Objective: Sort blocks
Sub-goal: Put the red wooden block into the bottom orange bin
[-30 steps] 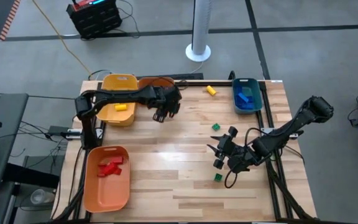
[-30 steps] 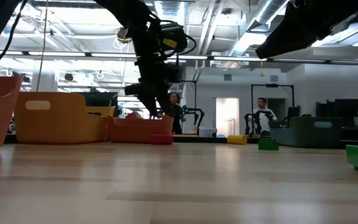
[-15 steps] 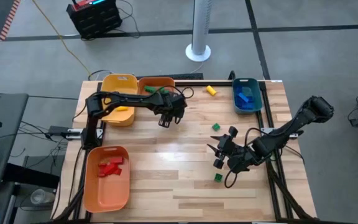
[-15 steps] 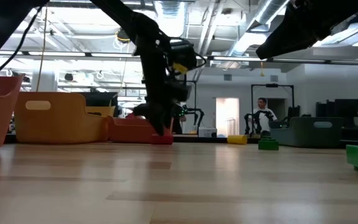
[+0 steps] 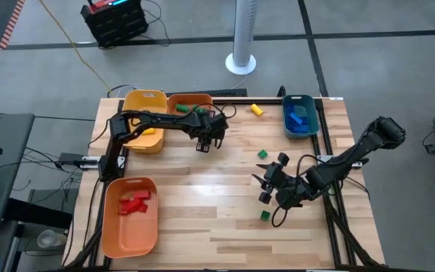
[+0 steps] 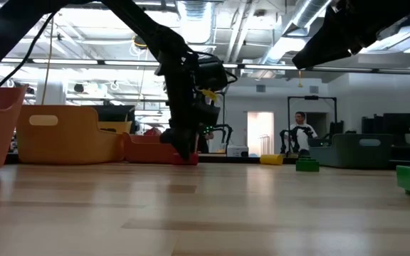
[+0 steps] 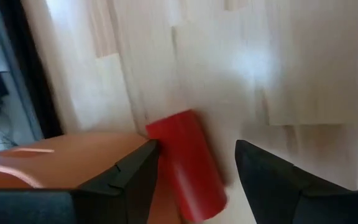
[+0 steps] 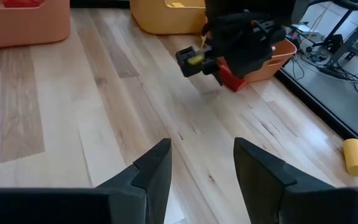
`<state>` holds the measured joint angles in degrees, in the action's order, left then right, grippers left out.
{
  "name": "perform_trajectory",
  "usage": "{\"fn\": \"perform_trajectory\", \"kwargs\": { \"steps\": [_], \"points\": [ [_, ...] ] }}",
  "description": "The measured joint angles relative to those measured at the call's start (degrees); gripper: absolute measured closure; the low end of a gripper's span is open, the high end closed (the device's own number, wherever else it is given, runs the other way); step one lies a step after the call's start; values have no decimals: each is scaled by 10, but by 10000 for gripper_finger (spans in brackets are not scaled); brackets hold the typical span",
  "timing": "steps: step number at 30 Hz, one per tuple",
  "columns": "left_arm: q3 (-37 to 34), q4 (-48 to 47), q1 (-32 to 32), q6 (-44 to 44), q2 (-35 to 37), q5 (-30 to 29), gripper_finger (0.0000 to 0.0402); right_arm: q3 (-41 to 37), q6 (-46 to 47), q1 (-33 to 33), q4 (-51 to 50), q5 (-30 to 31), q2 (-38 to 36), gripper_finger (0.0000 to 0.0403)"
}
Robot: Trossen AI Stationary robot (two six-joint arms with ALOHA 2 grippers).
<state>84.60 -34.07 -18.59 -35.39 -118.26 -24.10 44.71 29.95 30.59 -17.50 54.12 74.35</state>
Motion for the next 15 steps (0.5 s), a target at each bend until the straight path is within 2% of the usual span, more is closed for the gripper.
{"fn": "perform_trajectory", "kwargs": {
  "steps": [6, 10, 15],
  "points": [
    [1, -34, 5, 5, 2, 35, 195, 0, -3, 0, 0, 0, 0, 220],
    [-1, -52, 36, 15, 10, 47, 195, 0, -3, 0, -4, 0, 0, 220],
    [0, -84, 80, 68, 34, 37, 195, 0, -2, -4, -11, 0, 0, 220]
  ]
}}
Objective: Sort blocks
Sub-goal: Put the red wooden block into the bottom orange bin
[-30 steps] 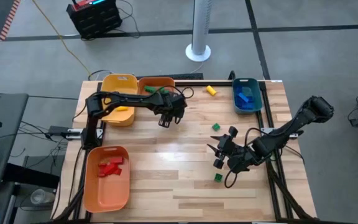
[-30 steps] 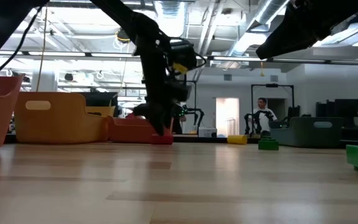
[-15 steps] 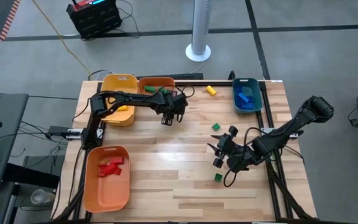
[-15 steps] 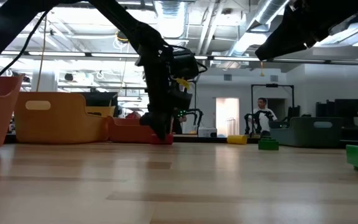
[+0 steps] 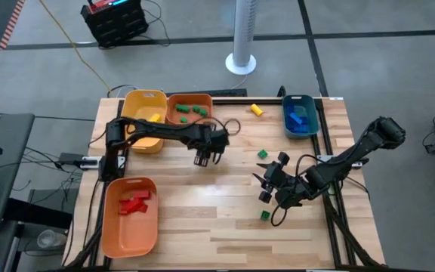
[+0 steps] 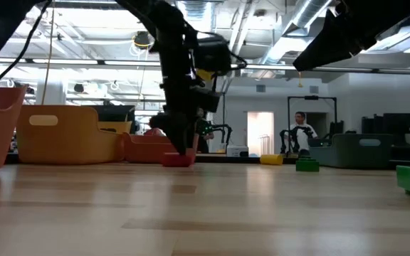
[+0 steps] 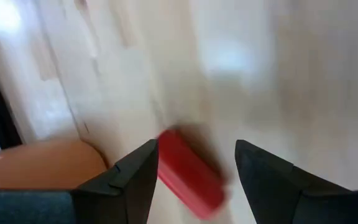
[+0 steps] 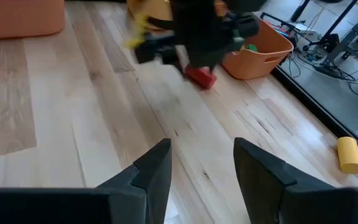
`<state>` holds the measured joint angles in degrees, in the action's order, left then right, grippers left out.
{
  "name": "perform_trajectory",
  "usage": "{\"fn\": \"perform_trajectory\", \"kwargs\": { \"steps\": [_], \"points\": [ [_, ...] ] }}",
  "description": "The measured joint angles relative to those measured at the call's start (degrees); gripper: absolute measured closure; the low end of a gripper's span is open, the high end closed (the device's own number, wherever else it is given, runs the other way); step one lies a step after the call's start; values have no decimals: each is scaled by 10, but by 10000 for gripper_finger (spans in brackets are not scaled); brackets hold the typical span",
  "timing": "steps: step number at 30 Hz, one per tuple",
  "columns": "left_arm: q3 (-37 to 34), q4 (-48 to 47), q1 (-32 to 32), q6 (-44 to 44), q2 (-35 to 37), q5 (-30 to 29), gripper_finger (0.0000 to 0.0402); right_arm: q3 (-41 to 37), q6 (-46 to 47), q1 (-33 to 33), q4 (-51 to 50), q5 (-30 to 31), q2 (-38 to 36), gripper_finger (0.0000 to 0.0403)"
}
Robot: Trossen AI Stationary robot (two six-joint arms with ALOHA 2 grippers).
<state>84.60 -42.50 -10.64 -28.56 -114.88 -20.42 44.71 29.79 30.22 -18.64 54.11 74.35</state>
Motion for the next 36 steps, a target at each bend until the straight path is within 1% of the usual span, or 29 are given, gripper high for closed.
{"fn": "perform_trajectory", "kwargs": {
  "steps": [3, 4, 6, 8, 11, 16, 19, 24, 27, 32, 36],
  "points": [
    [0, -51, 27, 9, 6, -7, 195, 0, 1, 0, -3, 0, 0, 220],
    [0, -73, 34, 11, 6, -15, 195, 0, 1, 0, -3, 0, 0, 220],
    [0, -112, 43, 31, 6, -53, 195, 0, 1, 0, -3, 0, 0, 220],
    [0, -132, 41, 67, 6, -67, 195, 0, 2, 0, -2, 0, 0, 220],
    [0, -130, 31, 108, 6, -44, 195, 0, 2, 0, -2, 0, 0, 220],
    [0, -133, 14, 102, 6, -40, 195, 0, 2, 0, 1, 0, 0, 220],
    [0, -130, 1, 123, 6, -30, 195, 0, 2, 1, 3, 0, 0, 220],
    [5, -130, -23, 191, 6, 56, 195, 0, 2, 1, 2, -1, 0, 220],
    [11, -128, -32, 227, 6, 85, 195, 0, 2, 0, 2, -1, 0, 220],
    [20, -126, -35, 271, 6, 88, 195, 0, 2, 0, -1, -1, 0, 220],
    [18, -114, -35, 315, 6, 61, 200, 0, 6, 0, -1, -1, 0, 220]
  ]
}}
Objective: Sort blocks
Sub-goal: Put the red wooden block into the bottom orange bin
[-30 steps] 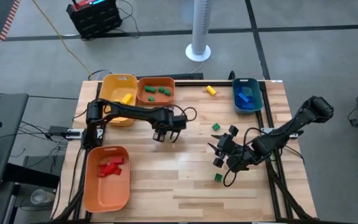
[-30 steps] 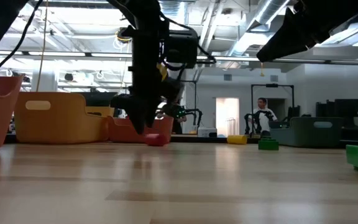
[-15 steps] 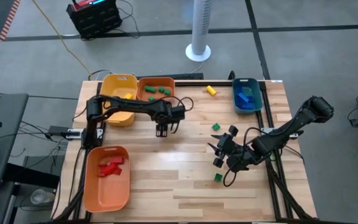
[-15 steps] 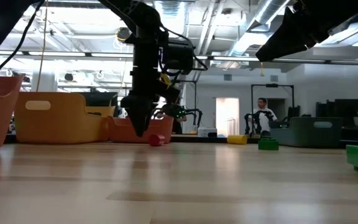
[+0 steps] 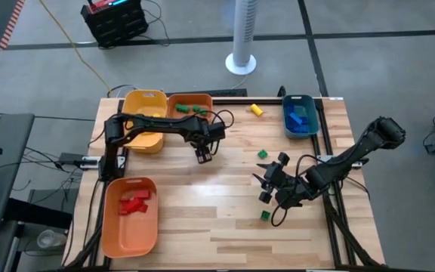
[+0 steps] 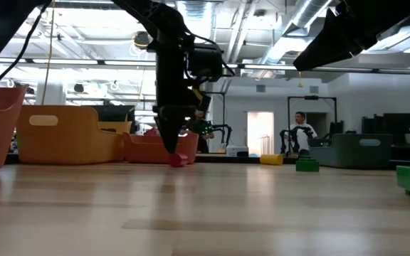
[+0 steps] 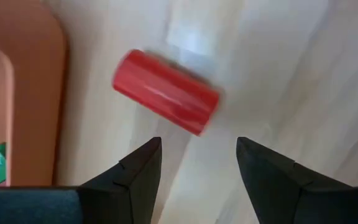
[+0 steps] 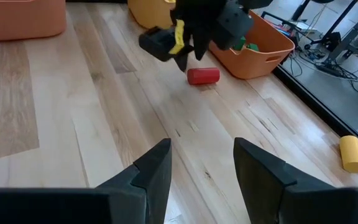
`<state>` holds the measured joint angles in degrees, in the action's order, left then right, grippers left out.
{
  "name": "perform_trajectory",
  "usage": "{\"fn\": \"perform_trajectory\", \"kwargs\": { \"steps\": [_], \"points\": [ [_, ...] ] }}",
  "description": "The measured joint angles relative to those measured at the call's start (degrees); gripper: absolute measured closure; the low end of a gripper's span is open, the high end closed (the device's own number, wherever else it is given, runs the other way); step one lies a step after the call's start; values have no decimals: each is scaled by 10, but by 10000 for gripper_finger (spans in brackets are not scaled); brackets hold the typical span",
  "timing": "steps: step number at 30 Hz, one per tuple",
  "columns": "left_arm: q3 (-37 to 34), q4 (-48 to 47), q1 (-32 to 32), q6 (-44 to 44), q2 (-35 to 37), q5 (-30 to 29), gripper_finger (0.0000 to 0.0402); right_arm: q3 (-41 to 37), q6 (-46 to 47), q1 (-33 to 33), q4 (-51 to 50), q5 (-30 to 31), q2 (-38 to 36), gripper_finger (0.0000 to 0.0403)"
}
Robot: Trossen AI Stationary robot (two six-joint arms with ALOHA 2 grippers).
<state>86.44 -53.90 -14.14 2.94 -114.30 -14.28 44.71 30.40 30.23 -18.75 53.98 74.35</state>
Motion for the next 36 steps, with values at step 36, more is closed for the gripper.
{"fn": "perform_trajectory", "kwargs": {
  "steps": [36],
  "points": [
    [-147, 216, 21, -938, 101, -86, 217, 0, 0, 12, 17, 0, 0, 220]
  ]
}}
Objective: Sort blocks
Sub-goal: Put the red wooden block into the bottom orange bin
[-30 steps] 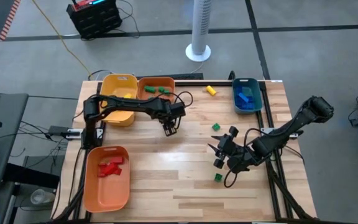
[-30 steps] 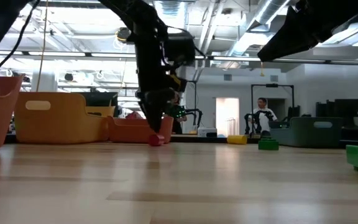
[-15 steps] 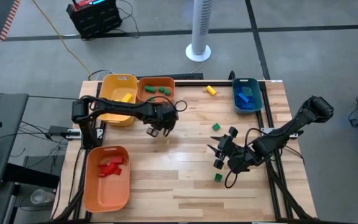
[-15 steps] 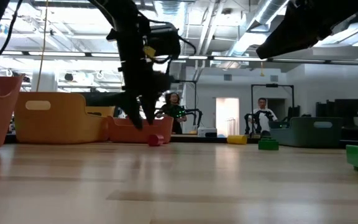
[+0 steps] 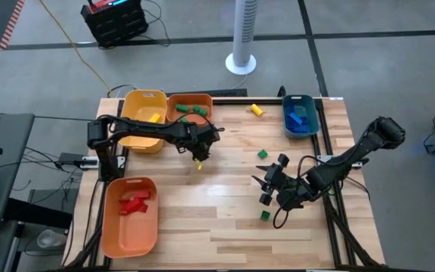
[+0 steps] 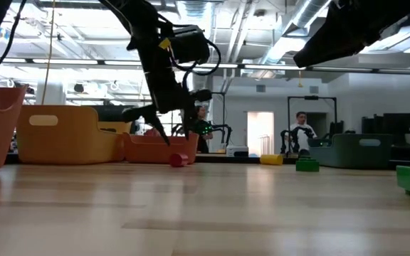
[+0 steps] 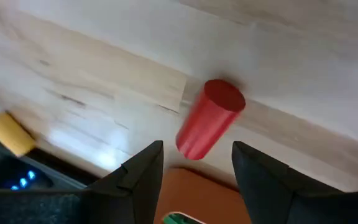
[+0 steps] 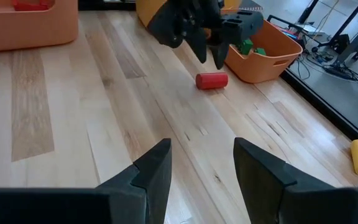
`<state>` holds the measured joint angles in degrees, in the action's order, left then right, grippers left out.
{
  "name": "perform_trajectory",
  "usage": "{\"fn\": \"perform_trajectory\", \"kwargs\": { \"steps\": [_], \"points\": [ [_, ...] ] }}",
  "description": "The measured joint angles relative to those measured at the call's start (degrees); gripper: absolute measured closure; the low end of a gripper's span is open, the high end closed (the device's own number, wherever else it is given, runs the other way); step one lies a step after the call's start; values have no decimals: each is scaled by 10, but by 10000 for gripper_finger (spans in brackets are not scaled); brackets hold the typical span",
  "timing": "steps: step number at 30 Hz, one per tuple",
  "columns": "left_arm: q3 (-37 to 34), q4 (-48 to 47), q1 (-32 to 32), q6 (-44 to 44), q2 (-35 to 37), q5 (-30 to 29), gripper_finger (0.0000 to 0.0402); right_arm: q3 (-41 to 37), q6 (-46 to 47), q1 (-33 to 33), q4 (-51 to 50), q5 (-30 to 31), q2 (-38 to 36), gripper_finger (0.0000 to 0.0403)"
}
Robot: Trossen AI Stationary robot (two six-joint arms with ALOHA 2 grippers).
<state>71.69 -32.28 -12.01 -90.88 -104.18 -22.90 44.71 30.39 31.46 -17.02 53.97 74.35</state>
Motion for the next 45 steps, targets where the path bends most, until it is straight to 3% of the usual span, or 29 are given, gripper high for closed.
{"fn": "perform_trajectory", "kwargs": {
  "steps": [12, 21, 27, 30, 37, 45],
  "points": [
    [0, 50, -26, -178, -78, 4, 217, 0, 1, 0, -7, 0, 0, 220],
    [2, 60, -26, -154, -91, -12, 223, 0, 0, 0, -7, 0, 0, 220],
    [2, 50, -24, -144, -91, -21, 278, 0, -2, 0, -7, 0, 0, 220],
    [1, 49, -16, -134, -91, -30, 281, 0, 0, 0, -7, -1, 0, 220],
    [-1, 38, 10, -57, -77, -92, 281, 0, 0, 0, -6, -1, 0, 220],
    [0, -21, 69, 181, 27, -118, 281, 0, 6, 0, -8, -1, 0, 220]
  ]
}}
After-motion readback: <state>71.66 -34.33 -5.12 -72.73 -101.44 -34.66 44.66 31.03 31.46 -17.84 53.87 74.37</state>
